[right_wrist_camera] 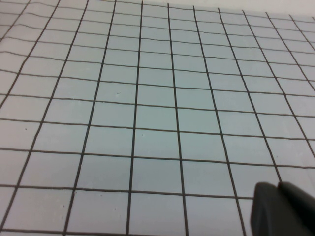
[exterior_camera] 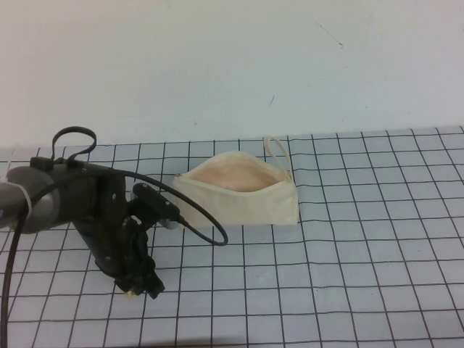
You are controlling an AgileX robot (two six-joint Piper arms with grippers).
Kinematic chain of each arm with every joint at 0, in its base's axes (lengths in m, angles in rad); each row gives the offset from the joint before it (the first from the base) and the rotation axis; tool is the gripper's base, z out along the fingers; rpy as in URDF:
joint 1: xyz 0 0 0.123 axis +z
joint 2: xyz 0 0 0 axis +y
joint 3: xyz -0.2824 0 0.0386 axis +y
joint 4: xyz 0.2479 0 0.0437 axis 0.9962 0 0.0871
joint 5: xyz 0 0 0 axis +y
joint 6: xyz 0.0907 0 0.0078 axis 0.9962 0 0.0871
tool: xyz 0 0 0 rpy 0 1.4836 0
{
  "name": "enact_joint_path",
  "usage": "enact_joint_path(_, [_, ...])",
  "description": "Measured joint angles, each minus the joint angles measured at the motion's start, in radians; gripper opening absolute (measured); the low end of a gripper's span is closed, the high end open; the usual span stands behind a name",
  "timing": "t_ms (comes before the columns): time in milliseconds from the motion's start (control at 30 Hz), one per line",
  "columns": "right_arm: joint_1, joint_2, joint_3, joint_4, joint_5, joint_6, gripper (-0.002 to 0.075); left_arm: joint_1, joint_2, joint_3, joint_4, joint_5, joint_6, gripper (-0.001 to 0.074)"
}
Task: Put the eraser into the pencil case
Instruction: Pick up the eraser from the table, then place the eraser on the pencil case
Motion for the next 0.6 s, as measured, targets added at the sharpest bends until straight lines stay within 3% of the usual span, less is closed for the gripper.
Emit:
enact_joint_path(167, [0.000, 0.000, 0.000, 0.000, 0.000, 0.000, -0.0001, 0.000, -0.019, -0.069, -0.060, 0.170, -0.016, 0.0188])
enact_joint_path(333, [0.000, 0.000, 0.000, 0.000, 0.000, 0.000, -0.0001, -0.011, -0.087, -0.290, -0.225, 0.289, -0.016, 0.0188])
enact_joint_path(467, [0.000, 0.000, 0.000, 0.000, 0.000, 0.000, -0.0001, -0.024, -0.107, -0.447, -0.441, 0.173, 0.021, 0.0188])
enact_joint_path(600, [0.000, 0.000, 0.000, 0.000, 0.000, 0.000, -0.0001, -0.045, -0.102, -0.465, -0.509, -0.037, 0.124, 0.0188])
